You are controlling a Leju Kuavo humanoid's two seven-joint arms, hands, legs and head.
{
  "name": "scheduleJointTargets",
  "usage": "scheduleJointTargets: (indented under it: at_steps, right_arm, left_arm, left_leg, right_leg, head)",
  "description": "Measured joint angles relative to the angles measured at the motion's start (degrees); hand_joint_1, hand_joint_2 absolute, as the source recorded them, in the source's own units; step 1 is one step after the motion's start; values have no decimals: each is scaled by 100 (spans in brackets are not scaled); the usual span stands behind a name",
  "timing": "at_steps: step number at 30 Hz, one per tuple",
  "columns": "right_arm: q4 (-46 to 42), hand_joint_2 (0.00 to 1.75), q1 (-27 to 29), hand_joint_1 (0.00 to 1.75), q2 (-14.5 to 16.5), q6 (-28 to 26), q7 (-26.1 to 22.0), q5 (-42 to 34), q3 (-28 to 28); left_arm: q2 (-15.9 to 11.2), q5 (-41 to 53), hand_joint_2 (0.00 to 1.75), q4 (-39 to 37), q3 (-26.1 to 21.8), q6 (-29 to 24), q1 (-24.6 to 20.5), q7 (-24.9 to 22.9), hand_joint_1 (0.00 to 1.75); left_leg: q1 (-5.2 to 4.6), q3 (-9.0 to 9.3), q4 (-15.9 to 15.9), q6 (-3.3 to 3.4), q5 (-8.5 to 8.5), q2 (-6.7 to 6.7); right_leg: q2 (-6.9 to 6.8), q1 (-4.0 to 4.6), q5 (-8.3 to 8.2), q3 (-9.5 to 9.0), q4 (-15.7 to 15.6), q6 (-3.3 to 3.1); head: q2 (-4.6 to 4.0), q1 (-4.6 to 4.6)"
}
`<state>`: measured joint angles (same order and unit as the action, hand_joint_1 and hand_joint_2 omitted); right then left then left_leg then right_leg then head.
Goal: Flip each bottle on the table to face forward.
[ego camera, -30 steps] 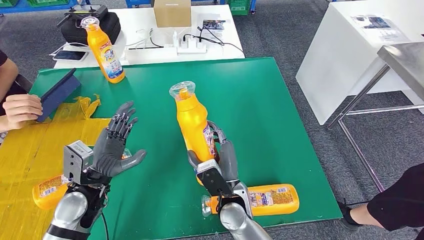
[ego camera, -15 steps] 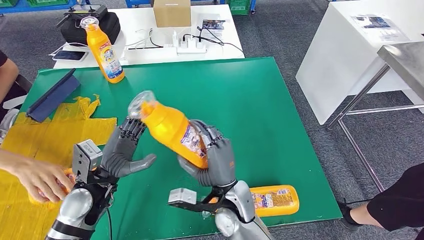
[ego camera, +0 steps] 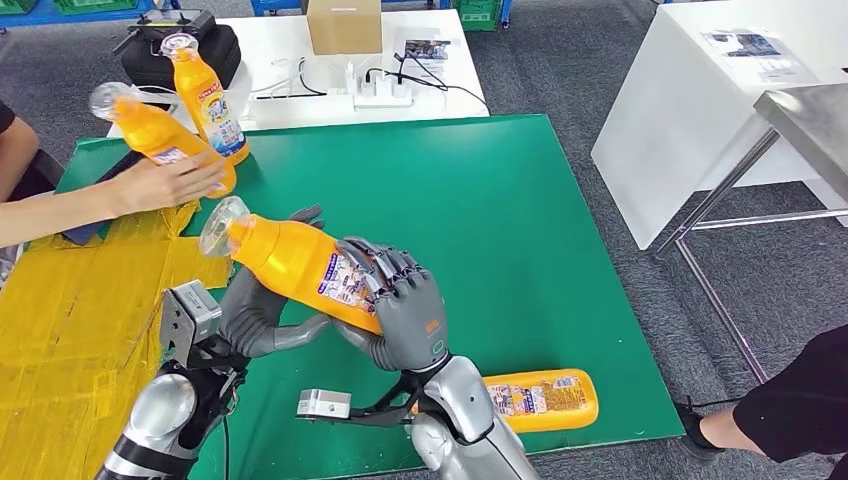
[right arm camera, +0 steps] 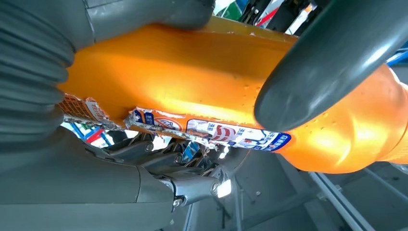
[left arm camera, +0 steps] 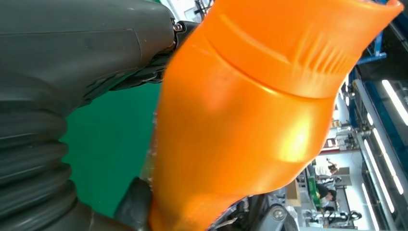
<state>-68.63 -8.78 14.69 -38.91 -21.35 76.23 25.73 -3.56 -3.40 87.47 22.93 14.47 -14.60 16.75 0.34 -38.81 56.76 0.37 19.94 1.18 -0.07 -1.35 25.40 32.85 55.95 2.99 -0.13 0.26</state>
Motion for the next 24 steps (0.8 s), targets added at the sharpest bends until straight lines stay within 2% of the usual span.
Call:
scheduleJointTargets:
  at_steps: [1,2,22,23,24]
  right_arm:
    - [28,175,-15,175,0,0,19,7,28]
    - [55,175,-27,175,0,0,30,12,52]
    - [444,175,-174,175,-4,-2,107,-317,316]
    - [453,175,-174,168,-4,-2,107,-325,321]
    - [462,175,-174,132,-4,-2,107,-333,325]
  left_arm:
    - [0,-19,175,0,10,12,2,1,141]
    - [0,-42,175,0,19,22,4,4,175]
    - [-3,-311,175,0,-27,55,207,86,175]
    - [-3,-317,175,0,-28,56,216,86,175]
    - [-3,-329,175,0,-28,56,225,86,175]
  left_leg:
    - [0,0,0,0,0,0]
    - [0,0,0,0,0,1]
    - [1,-1,0,0,0,0]
    - [1,-1,0,-1,0,-1]
    - [1,-1,0,-1,1,-1]
  right_leg:
    - [0,0,0,0,0,0]
    - [0,0,0,0,0,0]
    - [0,0,1,2,0,-1]
    - [0,0,1,2,0,-1]
    - [0,0,1,2,0,-1]
  head:
    - [0,0]
    - [0,0]
    - [0,0]
    - [0,0]
    - [0,0]
